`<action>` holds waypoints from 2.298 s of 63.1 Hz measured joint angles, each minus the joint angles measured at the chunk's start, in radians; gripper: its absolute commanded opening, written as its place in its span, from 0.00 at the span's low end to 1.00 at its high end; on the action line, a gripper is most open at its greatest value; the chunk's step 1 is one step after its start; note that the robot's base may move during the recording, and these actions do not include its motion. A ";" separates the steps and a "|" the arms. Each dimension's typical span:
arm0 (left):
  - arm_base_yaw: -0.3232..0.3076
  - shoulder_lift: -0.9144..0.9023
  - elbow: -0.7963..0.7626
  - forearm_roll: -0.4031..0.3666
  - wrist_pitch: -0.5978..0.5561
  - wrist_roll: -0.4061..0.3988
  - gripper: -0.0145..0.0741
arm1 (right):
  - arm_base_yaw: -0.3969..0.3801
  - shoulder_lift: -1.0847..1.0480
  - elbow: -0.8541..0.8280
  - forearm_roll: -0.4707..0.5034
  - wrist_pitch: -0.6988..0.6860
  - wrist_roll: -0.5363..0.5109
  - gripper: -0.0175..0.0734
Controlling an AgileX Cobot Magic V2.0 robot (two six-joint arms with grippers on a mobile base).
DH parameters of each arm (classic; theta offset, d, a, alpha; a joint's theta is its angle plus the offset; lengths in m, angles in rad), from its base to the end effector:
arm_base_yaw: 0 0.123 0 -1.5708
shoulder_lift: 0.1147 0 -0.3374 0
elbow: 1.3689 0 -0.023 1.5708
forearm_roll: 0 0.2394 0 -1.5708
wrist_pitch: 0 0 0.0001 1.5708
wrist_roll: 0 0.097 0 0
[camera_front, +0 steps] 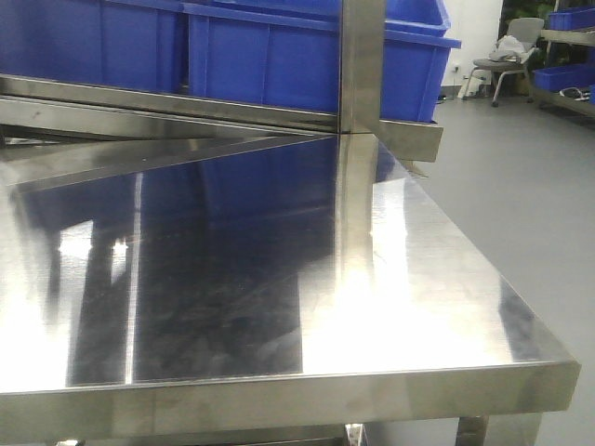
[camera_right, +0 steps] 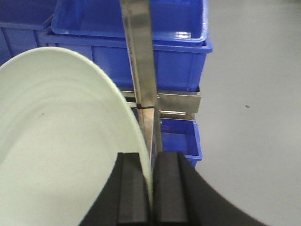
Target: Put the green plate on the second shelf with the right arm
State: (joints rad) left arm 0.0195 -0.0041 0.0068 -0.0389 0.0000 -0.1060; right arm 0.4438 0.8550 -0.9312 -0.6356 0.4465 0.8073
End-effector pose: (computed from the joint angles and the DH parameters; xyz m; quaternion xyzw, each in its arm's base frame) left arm -0.0021 0.0000 0.2114 -0.0556 0.6743 -0.0461 0.7349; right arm 0.1312 0.0348 0.4438 -0.0047 0.7733 0.1093 0.6245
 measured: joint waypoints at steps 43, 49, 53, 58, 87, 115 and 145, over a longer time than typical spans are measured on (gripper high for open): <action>0.000 0.000 0.000 0.000 0.000 0.000 0.31 | 0.000 -0.599 0.417 -0.012 -0.021 0.014 0.25; 0.000 0.000 0.000 0.000 0.000 0.000 0.31 | 0.000 -0.599 0.419 -0.014 -0.065 0.014 0.25; 0.000 0.000 0.000 0.000 0.000 0.000 0.31 | 0.000 -0.599 0.419 -0.015 -0.109 0.014 0.25; 0.000 0.000 0.000 0.000 0.000 0.000 0.31 | 0.000 -0.599 0.419 -0.019 -0.133 0.014 0.25; 0.000 0.000 0.000 0.000 0.000 0.000 0.31 | 0.000 -0.599 0.419 -0.021 -0.141 0.016 0.25; 0.000 0.000 0.000 0.000 0.000 0.000 0.31 | 0.000 -0.599 0.419 -0.021 -0.142 0.016 0.25; 0.000 0.000 0.000 0.000 0.000 0.000 0.31 | 0.000 -0.599 0.419 -0.021 -0.142 0.016 0.25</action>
State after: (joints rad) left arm 0.0195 -0.0041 0.0068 -0.0389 0.0000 -0.1060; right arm 0.4438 0.2560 -0.5122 -0.6567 0.3043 0.8229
